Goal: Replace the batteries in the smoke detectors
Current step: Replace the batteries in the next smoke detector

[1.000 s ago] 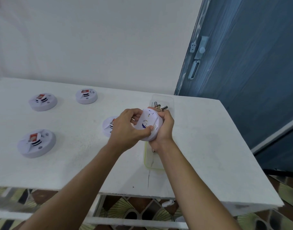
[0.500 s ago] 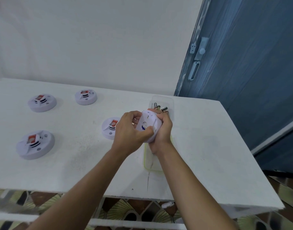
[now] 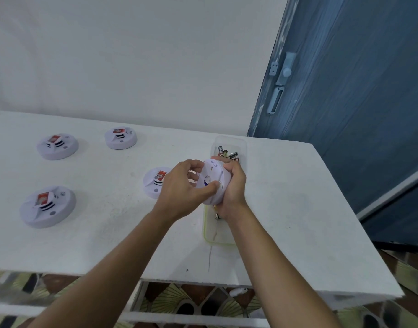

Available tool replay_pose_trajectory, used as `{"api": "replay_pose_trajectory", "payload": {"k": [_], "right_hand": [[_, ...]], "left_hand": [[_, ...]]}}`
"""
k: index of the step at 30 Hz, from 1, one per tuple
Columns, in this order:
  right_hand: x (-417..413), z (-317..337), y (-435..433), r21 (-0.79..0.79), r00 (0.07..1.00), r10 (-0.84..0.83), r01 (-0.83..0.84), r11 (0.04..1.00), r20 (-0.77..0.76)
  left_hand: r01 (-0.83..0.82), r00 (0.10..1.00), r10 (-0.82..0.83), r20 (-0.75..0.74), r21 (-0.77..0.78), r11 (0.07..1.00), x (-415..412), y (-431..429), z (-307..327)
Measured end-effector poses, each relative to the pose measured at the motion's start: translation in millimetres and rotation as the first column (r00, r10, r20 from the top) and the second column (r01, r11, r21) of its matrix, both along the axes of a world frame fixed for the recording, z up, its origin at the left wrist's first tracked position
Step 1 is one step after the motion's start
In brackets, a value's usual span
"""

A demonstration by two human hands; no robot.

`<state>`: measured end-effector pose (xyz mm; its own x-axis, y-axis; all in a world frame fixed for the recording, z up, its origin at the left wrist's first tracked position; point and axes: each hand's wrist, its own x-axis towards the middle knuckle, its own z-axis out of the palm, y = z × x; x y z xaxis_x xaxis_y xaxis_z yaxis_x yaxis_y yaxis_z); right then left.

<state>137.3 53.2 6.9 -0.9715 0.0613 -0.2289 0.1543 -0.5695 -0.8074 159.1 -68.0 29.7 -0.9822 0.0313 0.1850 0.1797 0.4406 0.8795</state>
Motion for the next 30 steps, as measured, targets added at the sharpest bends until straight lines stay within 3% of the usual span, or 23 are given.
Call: {"api": "replay_pose_trajectory", "payload": {"k": [10, 14, 20, 26, 30], "right_hand": [[6, -5, -7, 0.096, 0.993, -0.043, 0.053, 0.994, -0.109], [10, -4, -4, -0.010, 0.991, -0.053, 0.052, 0.999, -0.121], [7, -3, 1, -0.217, 0.979, -0.202, 0.193, 0.957, -0.019], [7, -4, 2, -0.293, 0.944, -0.329, 0.315, 0.903, 0.002], [8, -9, -5, -0.212, 0.926, -0.375, 0.358, 0.910, -0.045]], "left_hand": [[-0.130, 0.982, 0.107, 0.155, 0.148, 0.980, -4, 5, 3], [-0.142, 0.977, 0.079, 0.199, 0.329, 0.933, -10, -1, 7], [-0.120, 0.961, -0.018, 0.275, 0.478, 0.870, -6, -7, 4], [-0.278, 0.828, -0.112, 0.549, 0.576, 0.768, 1, 1, -1], [-0.270, 0.799, -0.196, 0.568, 0.630, 0.728, 4, 6, 1]]}}
